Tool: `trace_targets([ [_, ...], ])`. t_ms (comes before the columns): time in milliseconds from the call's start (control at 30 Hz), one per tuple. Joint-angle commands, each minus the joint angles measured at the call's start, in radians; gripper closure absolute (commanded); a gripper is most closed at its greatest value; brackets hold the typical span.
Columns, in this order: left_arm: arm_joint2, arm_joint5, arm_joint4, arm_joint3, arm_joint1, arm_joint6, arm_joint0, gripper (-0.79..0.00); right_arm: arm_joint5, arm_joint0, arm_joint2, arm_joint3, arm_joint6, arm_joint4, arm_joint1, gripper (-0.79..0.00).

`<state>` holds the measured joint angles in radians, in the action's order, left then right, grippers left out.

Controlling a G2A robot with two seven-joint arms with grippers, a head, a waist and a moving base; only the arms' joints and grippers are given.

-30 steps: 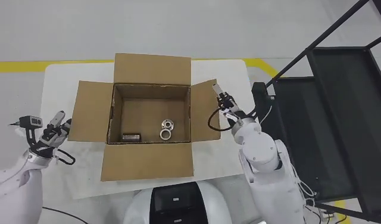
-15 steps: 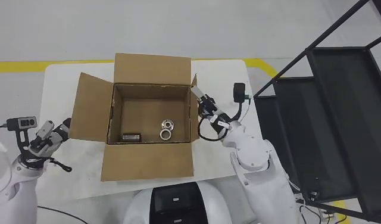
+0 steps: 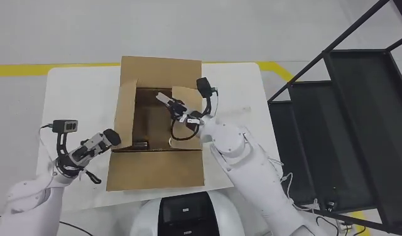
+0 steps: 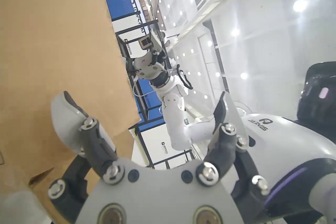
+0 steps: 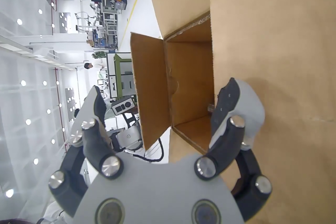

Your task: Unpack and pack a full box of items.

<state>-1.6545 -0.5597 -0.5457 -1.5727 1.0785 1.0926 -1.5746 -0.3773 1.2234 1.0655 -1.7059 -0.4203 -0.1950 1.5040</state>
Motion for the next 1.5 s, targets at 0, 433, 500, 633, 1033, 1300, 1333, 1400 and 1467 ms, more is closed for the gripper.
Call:
trace_targets([
  [0, 0.025, 0.004, 0.034, 0.021, 0.002, -0.017, 0.018, -0.785, -0.004, -0.02, -0.016, 0.02, -0.004, -0.003, 0.002, -0.785],
  [433, 0.061, -0.032, 0.104, 0.083, 0.001, -0.076, 0.062, -0.785, -0.062, -0.096, -0.066, 0.085, -0.053, -0.056, 0.004, -0.785],
  [500, 0.055, -0.036, 0.079, 0.07, -0.001, -0.068, 0.053, -0.785, -0.064, -0.101, -0.064, 0.088, -0.059, -0.051, 0.004, -0.785],
  [633, 0.017, -0.035, -0.025, 0.015, -0.007, -0.027, 0.011, -0.785, -0.004, -0.069, -0.015, 0.039, -0.059, 0.002, -0.003, -0.785],
  [1033, -0.172, -0.028, -0.234, -0.105, -0.024, 0.071, -0.139, -0.785, 0.096, 0.24, 0.25, -0.264, -0.39, 0.017, -0.084, -0.785],
  [1300, -0.204, -0.017, -0.274, -0.106, -0.024, 0.074, -0.166, -0.785, 0.007, 0.398, 0.323, -0.318, -0.509, -0.039, -0.119, -0.785],
  [1333, -0.202, -0.02, -0.275, -0.106, -0.023, 0.076, -0.167, -0.785, -0.006, 0.407, 0.319, -0.313, -0.517, -0.052, -0.122, -0.785],
  [1400, -0.199, -0.025, -0.273, -0.109, -0.022, 0.075, -0.171, -0.785, -0.022, 0.422, 0.311, -0.309, -0.516, -0.058, -0.125, -0.785],
  [1467, -0.196, -0.028, -0.269, -0.114, -0.021, 0.074, -0.173, -0.785, -0.025, 0.438, 0.297, -0.305, -0.51, -0.06, -0.128, -0.785],
])
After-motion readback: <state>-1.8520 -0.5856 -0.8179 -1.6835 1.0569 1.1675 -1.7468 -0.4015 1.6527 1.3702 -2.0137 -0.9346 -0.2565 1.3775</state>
